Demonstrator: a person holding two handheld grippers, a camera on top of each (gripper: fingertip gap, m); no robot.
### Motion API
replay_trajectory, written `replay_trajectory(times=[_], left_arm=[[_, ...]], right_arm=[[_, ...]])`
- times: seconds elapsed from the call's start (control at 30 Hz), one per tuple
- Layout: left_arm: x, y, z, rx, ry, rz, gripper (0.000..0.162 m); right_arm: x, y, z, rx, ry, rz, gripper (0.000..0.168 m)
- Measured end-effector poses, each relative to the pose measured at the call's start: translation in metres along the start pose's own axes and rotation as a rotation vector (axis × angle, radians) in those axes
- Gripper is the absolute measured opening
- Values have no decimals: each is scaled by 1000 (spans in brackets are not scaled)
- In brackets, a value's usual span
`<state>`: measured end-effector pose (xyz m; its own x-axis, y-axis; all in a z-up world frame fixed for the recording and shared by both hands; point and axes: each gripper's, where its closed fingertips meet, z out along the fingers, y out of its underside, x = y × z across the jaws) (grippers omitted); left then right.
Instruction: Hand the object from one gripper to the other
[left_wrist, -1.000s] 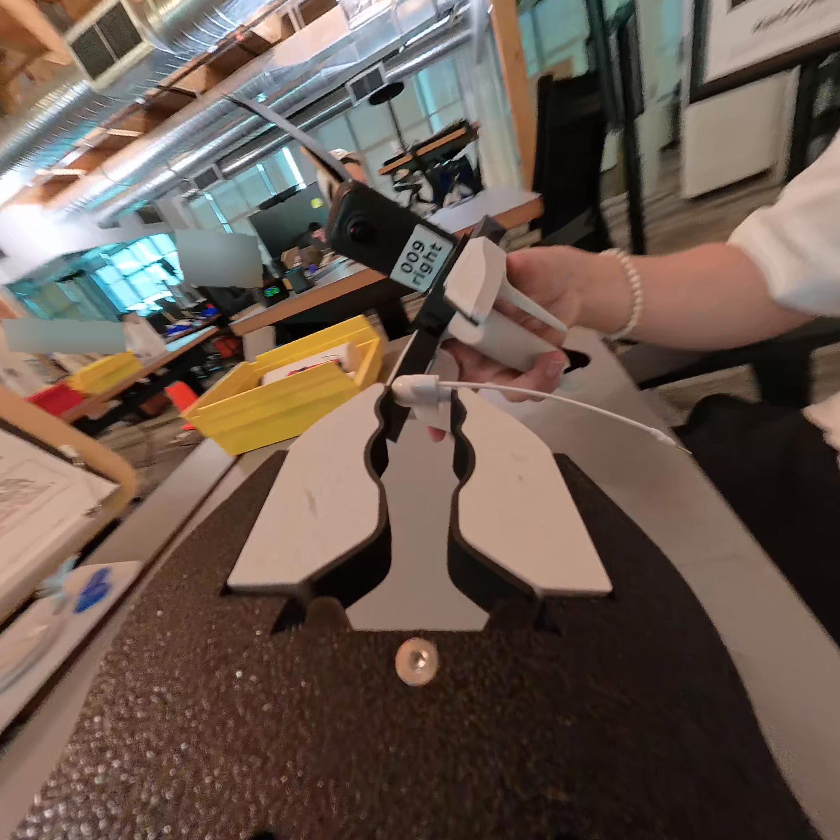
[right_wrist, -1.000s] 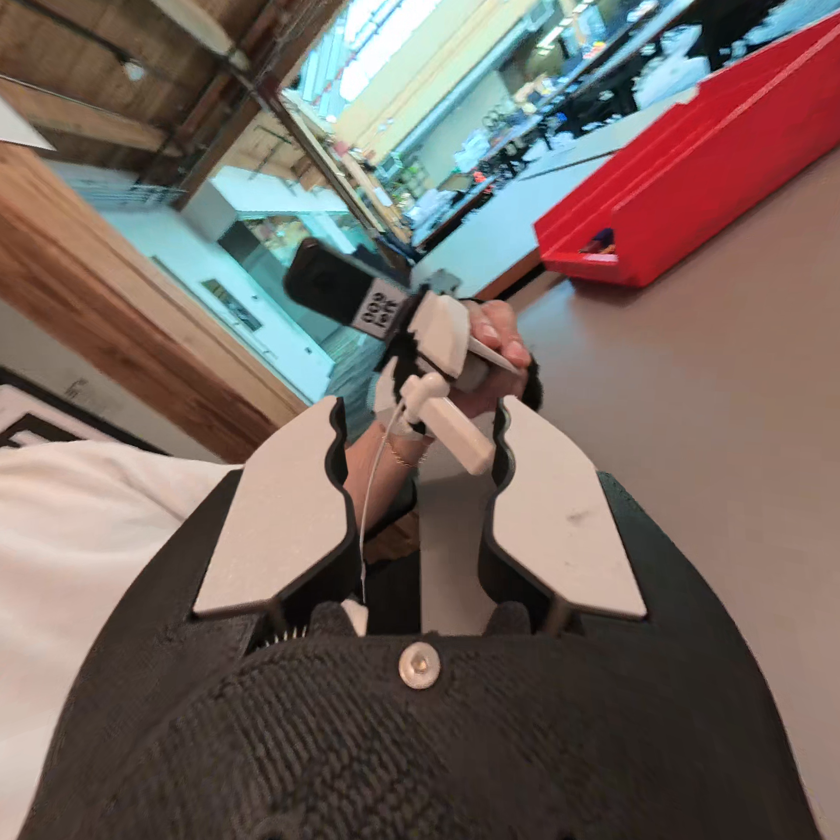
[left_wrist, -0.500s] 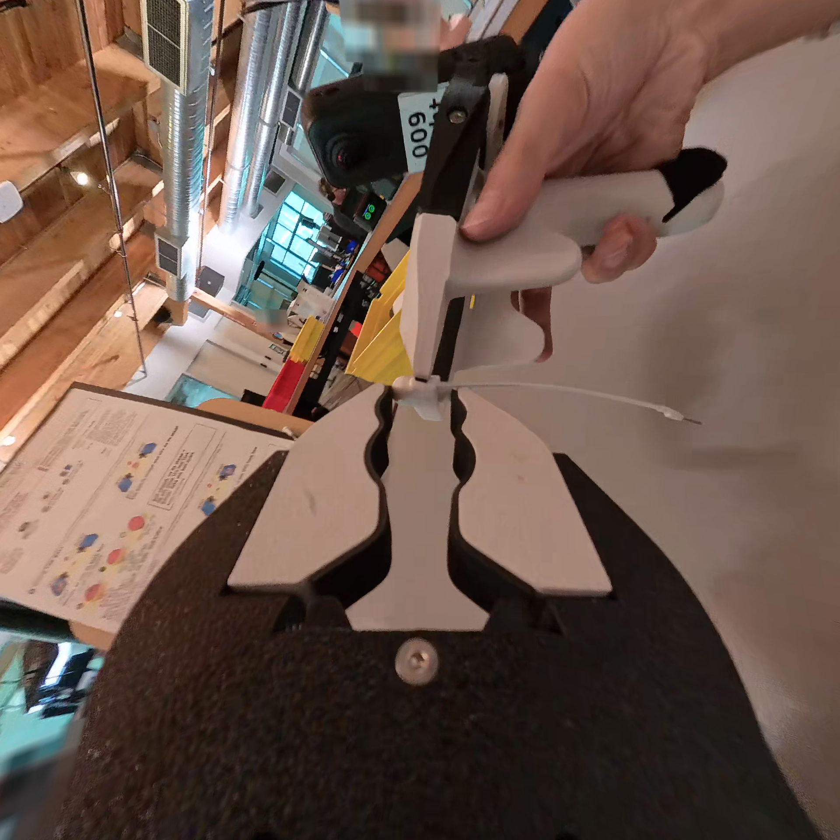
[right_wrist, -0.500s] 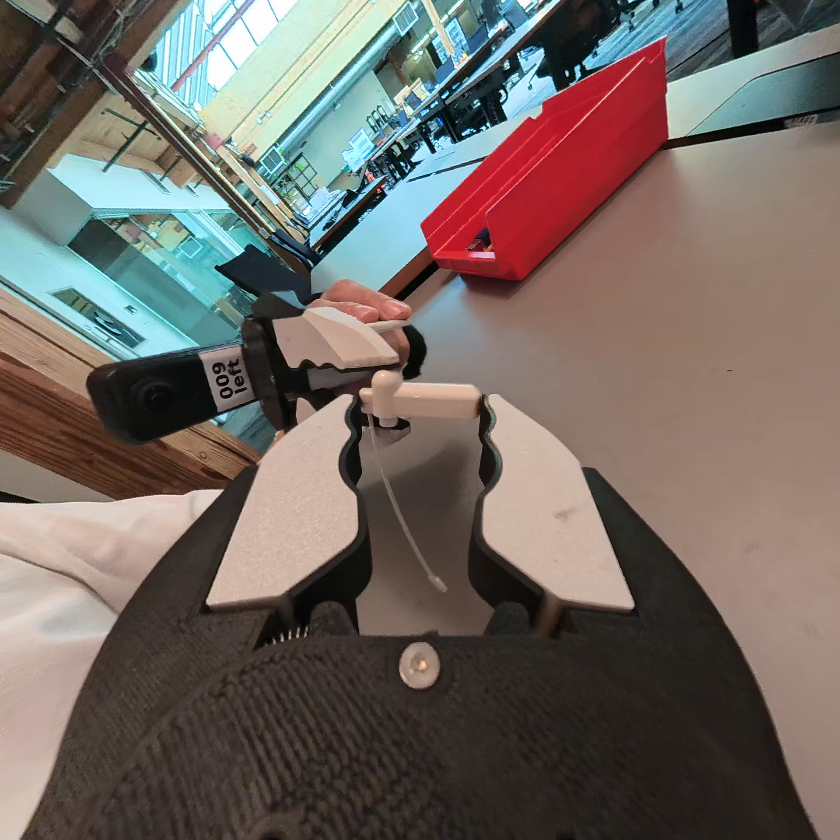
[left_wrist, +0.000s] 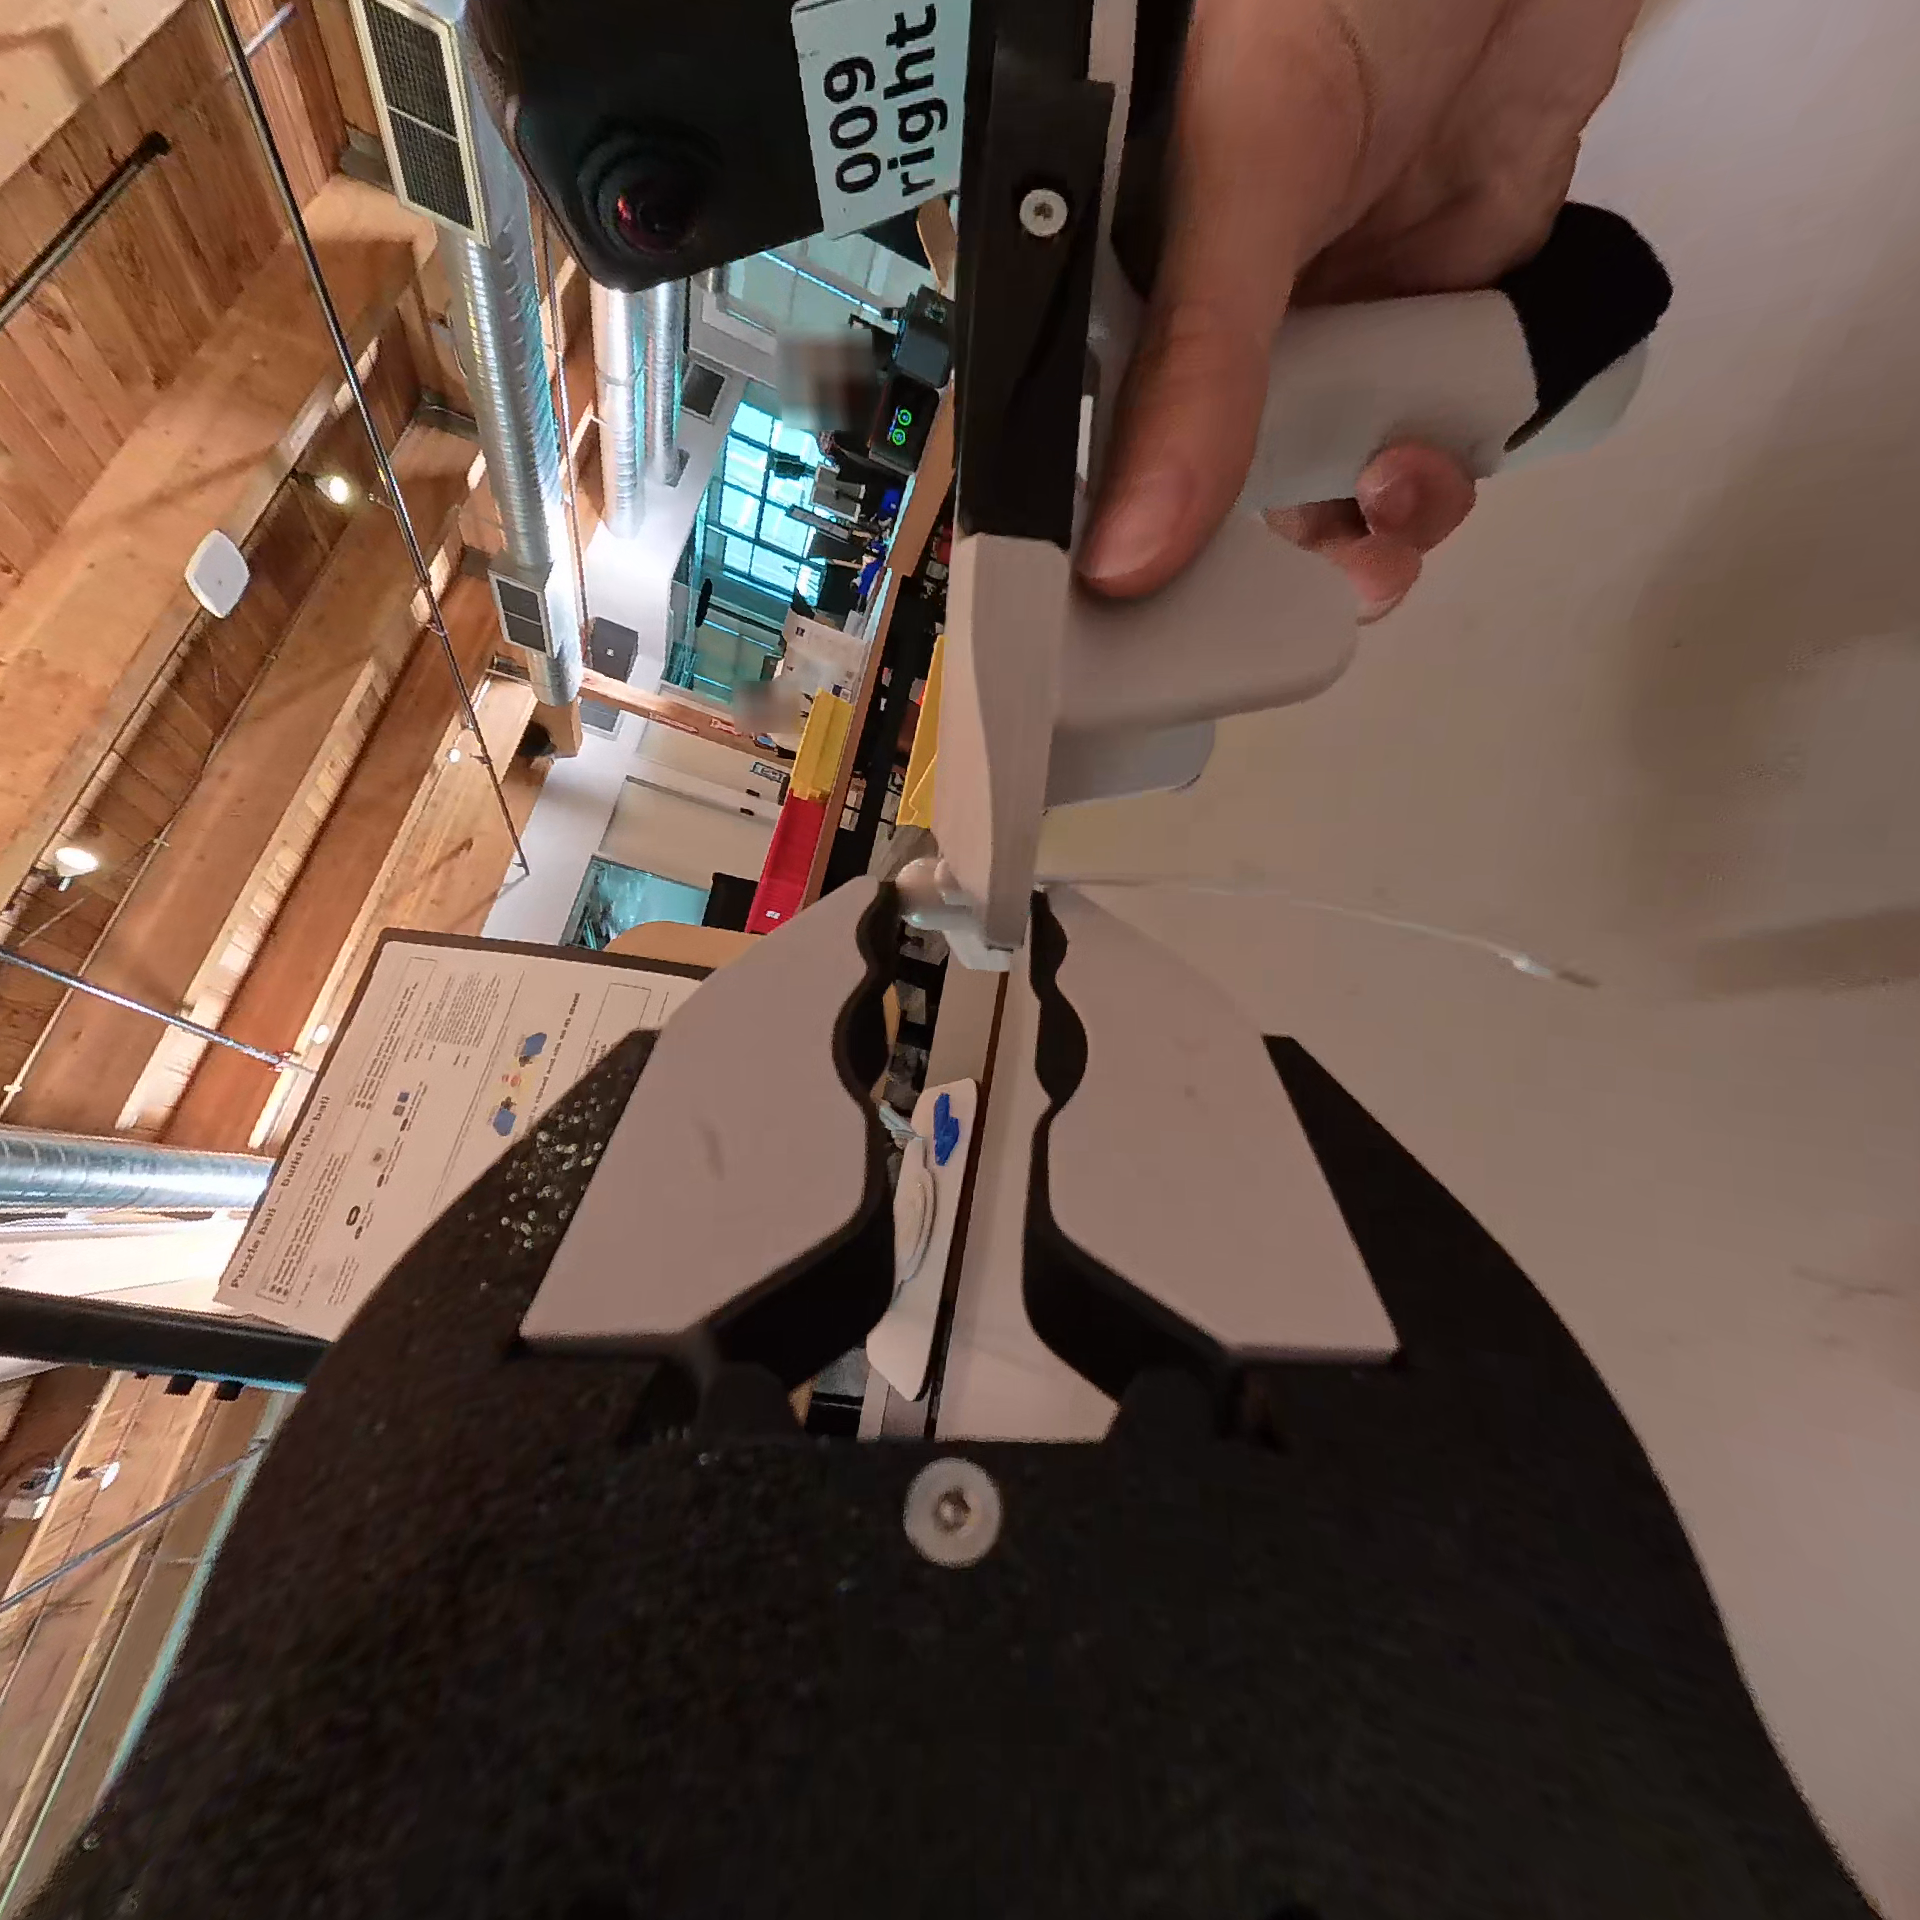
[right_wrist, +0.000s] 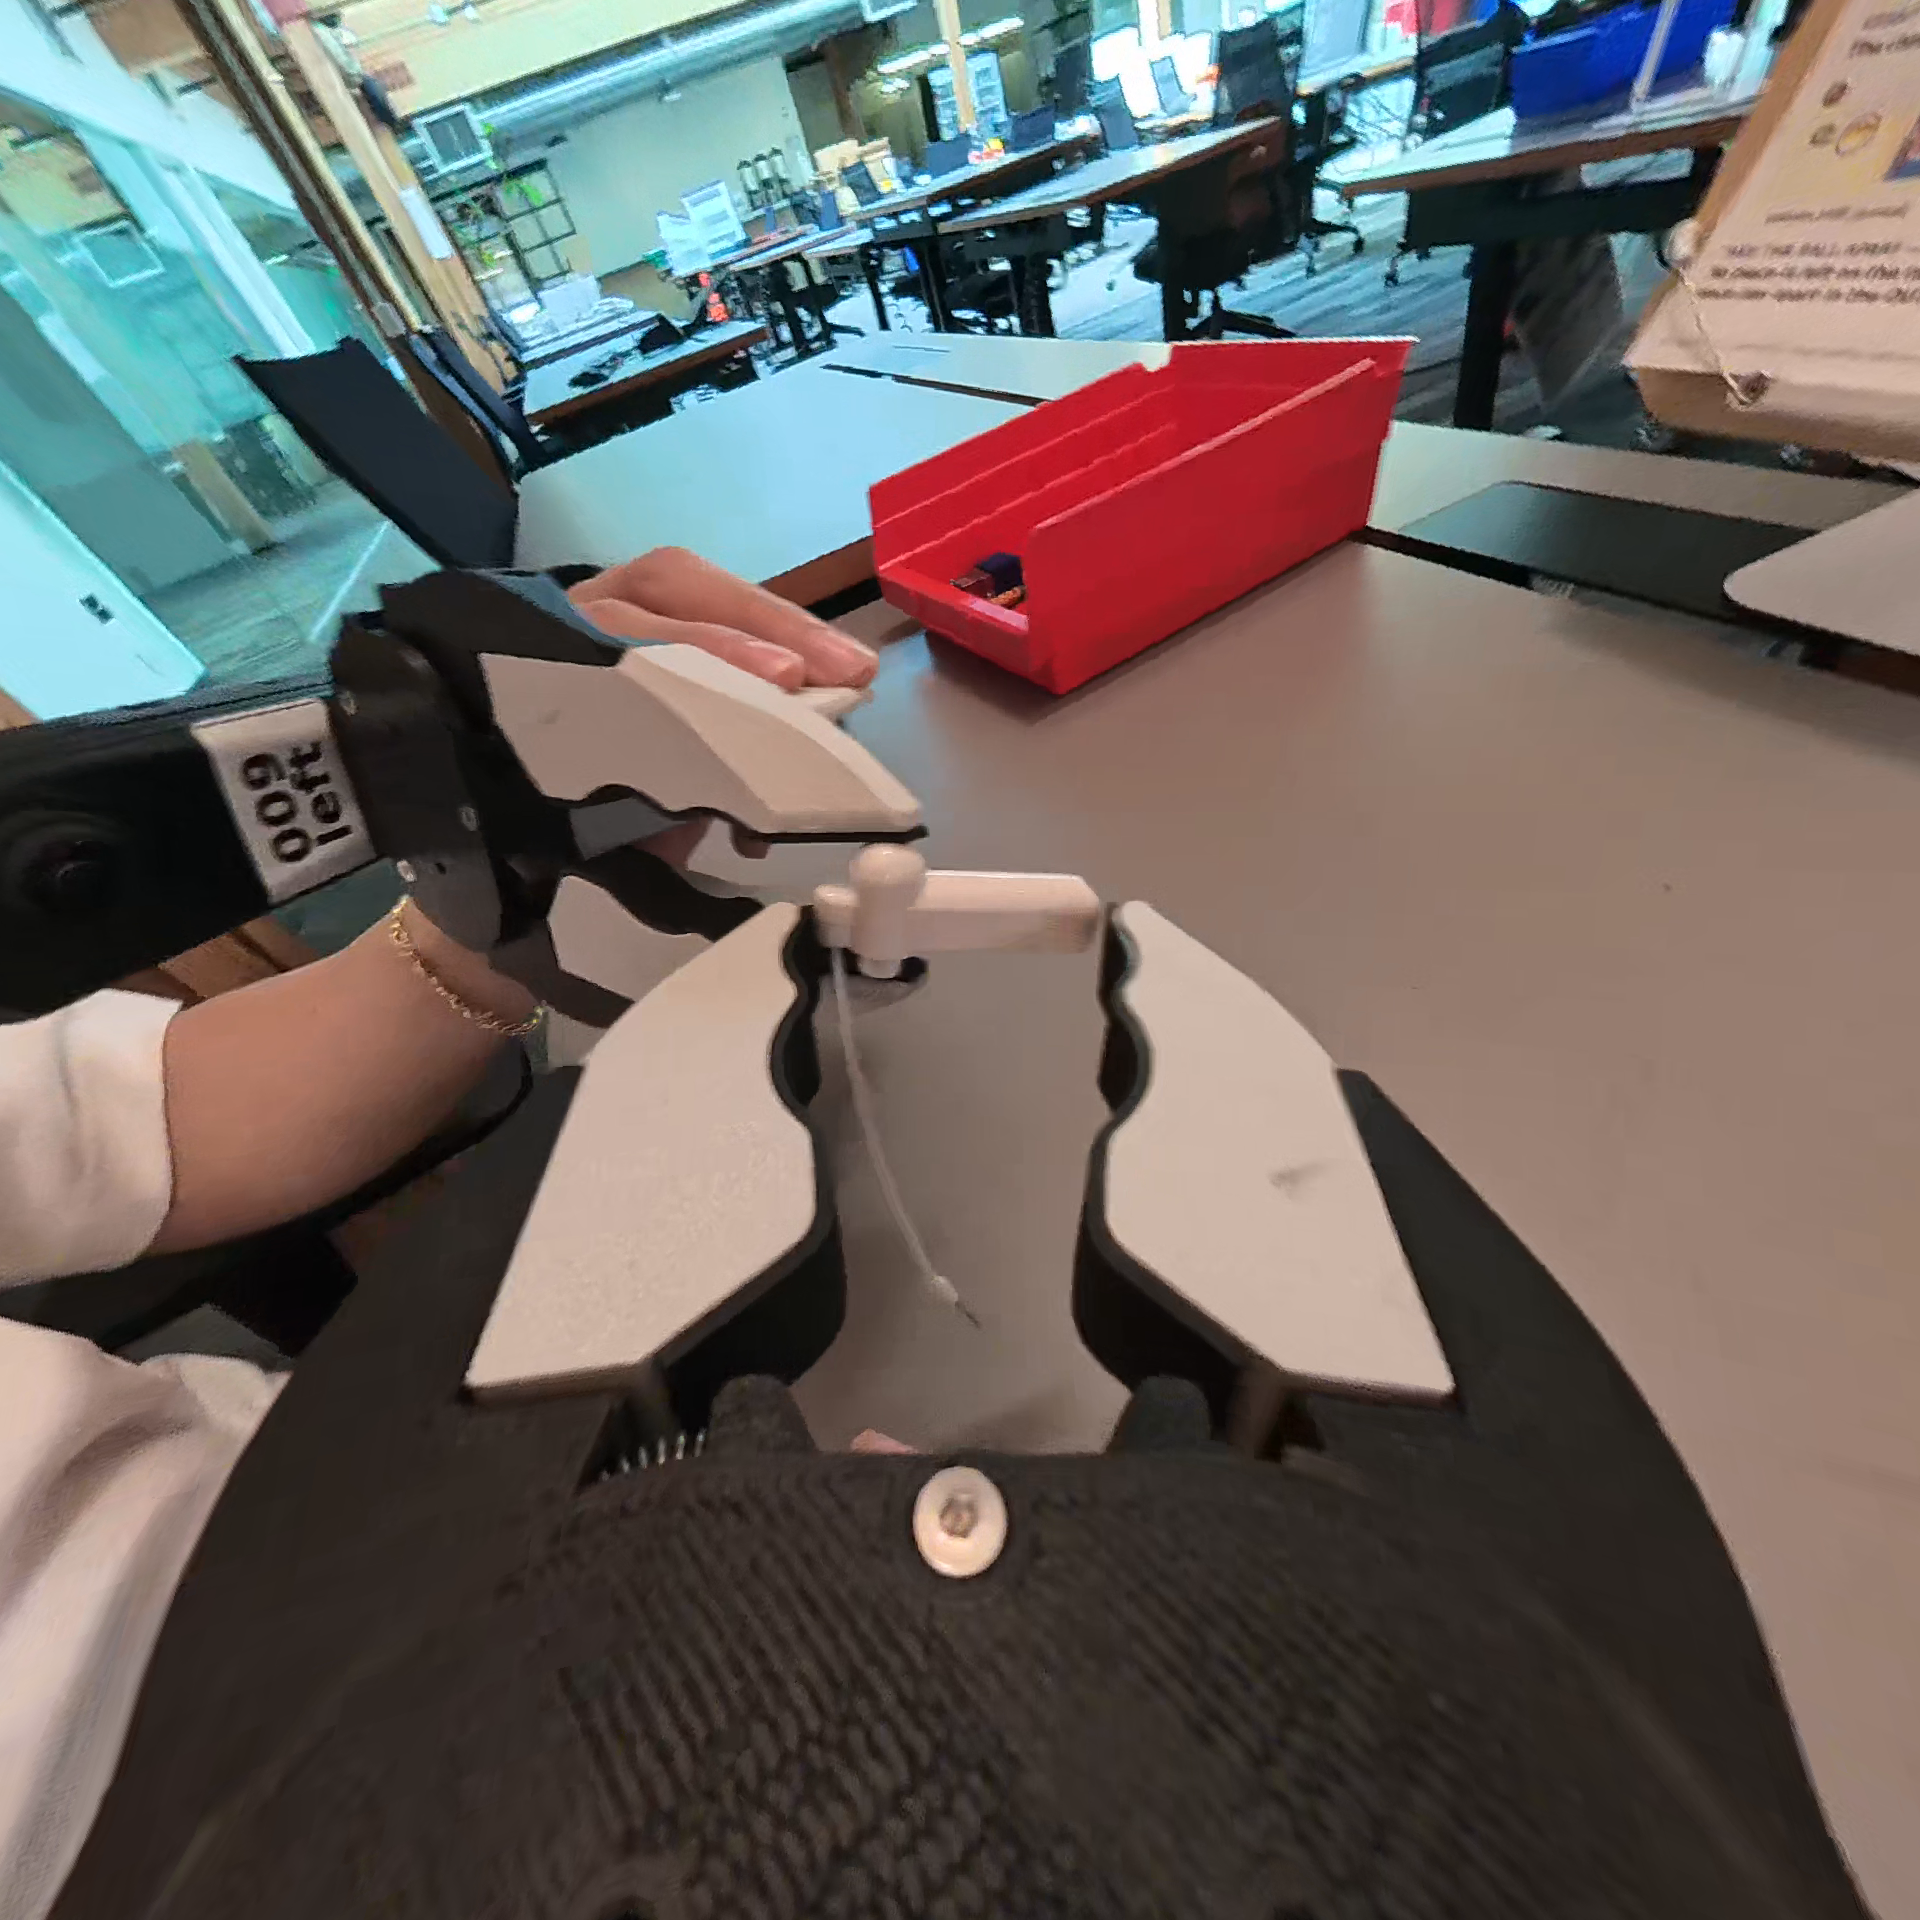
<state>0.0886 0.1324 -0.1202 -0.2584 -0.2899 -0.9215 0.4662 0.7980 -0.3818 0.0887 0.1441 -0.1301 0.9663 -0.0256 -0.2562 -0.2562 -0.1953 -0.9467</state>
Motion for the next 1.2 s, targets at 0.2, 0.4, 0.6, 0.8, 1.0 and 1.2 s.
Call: replay_trajectory(times=[0.2, 0.4, 0.6, 0.8, 1.0, 1.2], left_arm=[[-3, 1, -1, -8, -18, -4, 24], [5, 4, -6, 22, 132, -327, 39], [-9, -12, -20, 171, 416, -1184, 49], [3, -21, -20, 223, 708, -1678, 49], [11, -30, -25, 311, 846, -1713, 36], [13, -31, -26, 353, 864, -1670, 24]], right_arm=[[-1, -4, 2, 9, 14, -76, 50], [-1, -13, -7, 33, 39, -343, 50], [0, -16, -17, 19, 172, -833, 50], [-15, -12, -9, 38, 212, -1163, 50], [-33, -18, -8, 135, 169, -1170, 50], [-30, -14, -6, 120, 159, -1159, 50]])
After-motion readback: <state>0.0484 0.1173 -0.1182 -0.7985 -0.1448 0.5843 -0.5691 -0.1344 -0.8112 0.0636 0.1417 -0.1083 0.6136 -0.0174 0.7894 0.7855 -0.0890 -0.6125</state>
